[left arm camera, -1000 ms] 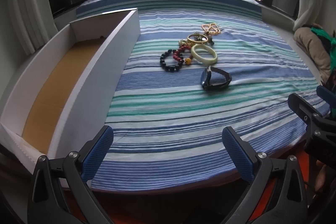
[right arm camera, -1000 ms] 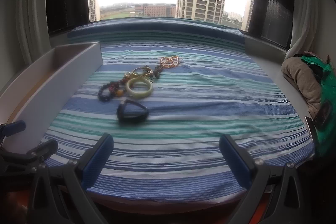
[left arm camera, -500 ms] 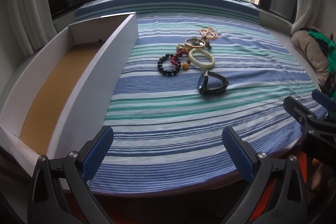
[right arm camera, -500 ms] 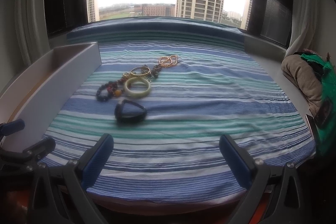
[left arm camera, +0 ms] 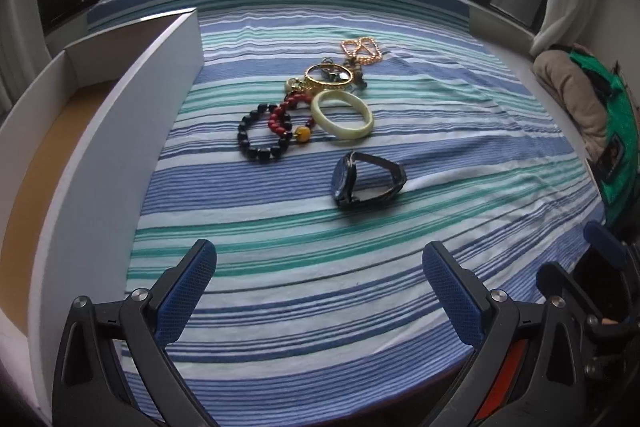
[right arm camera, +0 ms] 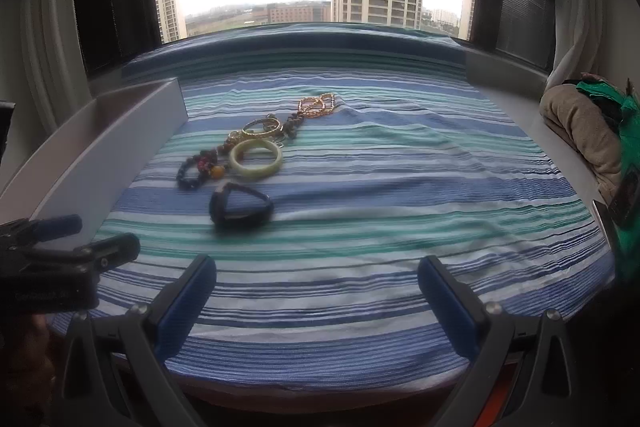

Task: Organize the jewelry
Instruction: 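Grasp the black watch with the left tool while the right tool grasps the jade bangle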

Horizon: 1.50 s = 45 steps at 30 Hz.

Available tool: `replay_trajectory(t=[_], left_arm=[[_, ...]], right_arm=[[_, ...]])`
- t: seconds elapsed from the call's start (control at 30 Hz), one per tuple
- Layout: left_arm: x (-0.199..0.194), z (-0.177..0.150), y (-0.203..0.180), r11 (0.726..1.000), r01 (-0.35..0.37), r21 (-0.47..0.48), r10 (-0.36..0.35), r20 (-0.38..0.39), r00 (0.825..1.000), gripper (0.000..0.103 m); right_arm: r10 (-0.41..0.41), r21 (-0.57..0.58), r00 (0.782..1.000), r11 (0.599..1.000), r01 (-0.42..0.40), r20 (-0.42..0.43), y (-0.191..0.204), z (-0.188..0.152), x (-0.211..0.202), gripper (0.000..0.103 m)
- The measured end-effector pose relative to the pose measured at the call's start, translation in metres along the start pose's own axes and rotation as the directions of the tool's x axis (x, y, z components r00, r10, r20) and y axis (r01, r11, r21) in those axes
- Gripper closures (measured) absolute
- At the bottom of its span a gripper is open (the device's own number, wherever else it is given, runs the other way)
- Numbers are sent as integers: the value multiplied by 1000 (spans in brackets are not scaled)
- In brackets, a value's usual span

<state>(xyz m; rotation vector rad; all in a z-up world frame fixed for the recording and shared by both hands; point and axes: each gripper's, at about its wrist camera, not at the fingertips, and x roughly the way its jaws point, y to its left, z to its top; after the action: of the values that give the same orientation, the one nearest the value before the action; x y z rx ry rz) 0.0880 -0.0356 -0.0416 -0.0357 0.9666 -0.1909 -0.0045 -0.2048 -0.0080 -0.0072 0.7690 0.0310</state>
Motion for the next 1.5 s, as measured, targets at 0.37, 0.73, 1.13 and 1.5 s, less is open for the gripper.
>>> replay_trajectory(t=[0.37,0.73,1.13,1.5], left_arm=[[105,36,-12,1000,-16,17,19,-140,990,31],[71,6,12,1000,5,-19,-7,-124,992,90],[12,-31,71,989,-42,-143,29,-95,995,90],[-20,-41,79,988,-12,-152,2,-70,998,90]], right_arm=[[121,108,992,986,-125,42,-40,-7,1,1],[151,27,988,988,-151,-7,-46,13,32,1],[351,-175,896,897,-405,-272,55,96,166,55],[298,-273,879,870,-410,-373,111,99,243,92]])
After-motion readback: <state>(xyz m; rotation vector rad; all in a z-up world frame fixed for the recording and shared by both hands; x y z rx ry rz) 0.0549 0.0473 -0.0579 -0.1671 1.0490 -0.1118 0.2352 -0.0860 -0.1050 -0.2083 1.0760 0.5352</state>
